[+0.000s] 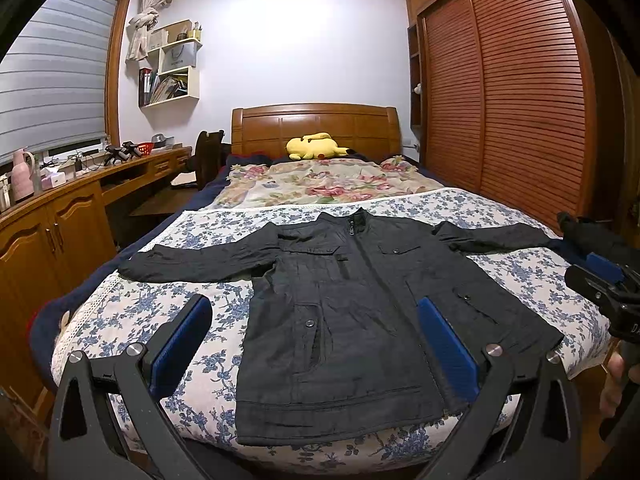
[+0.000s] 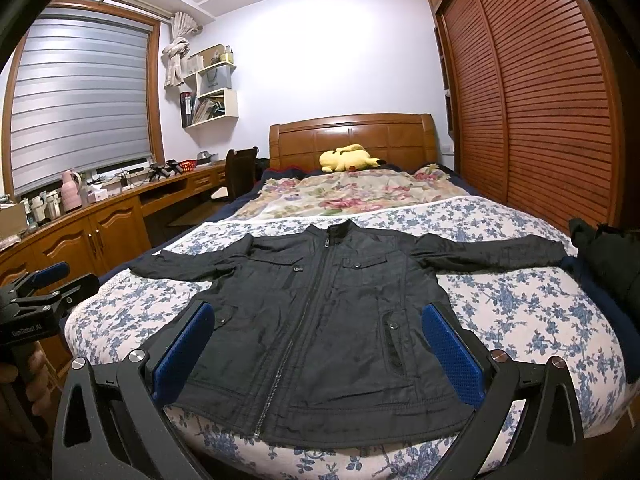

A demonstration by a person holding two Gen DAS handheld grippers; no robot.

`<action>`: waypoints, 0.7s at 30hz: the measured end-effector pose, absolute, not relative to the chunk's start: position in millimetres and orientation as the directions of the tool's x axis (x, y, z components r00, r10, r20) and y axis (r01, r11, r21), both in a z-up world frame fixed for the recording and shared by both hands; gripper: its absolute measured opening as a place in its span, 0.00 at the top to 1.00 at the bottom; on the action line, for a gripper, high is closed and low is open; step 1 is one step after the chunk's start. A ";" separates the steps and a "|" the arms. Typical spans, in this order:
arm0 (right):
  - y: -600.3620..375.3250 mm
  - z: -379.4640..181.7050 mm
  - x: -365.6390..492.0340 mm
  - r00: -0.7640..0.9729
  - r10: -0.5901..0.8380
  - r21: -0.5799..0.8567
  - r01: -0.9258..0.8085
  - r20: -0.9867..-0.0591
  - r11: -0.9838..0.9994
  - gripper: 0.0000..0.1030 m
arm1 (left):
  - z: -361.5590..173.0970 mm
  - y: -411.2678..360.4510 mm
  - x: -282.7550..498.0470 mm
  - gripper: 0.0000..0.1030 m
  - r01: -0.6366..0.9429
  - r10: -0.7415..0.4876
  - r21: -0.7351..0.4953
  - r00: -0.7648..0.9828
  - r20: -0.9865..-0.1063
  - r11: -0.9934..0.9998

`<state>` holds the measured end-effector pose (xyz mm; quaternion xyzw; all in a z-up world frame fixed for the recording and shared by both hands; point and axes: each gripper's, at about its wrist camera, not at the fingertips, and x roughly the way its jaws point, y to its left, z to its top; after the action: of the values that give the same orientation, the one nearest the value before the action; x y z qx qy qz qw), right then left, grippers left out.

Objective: Fold large clothes

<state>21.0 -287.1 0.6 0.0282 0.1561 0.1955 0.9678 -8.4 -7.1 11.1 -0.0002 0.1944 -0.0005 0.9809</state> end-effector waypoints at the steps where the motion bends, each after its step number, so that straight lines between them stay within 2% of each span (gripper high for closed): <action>1: -287.6 0.9 20.7 0.875 0.387 0.116 -0.369 -0.291 0.922 0.00 | 11.3 -7.0 -8.3 0.00 0.001 -0.002 -0.001 0.925 -0.381 1.000; 21: -288.2 1.2 18.9 0.872 0.393 0.118 -0.375 -0.292 0.919 0.00 | 13.1 -7.3 -8.3 0.00 0.001 0.000 0.001 0.927 -0.375 1.000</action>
<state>18.9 -288.2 1.2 0.0288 0.1568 0.1987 0.9670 -8.3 -7.3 13.1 0.0004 0.1910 -0.0003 0.9816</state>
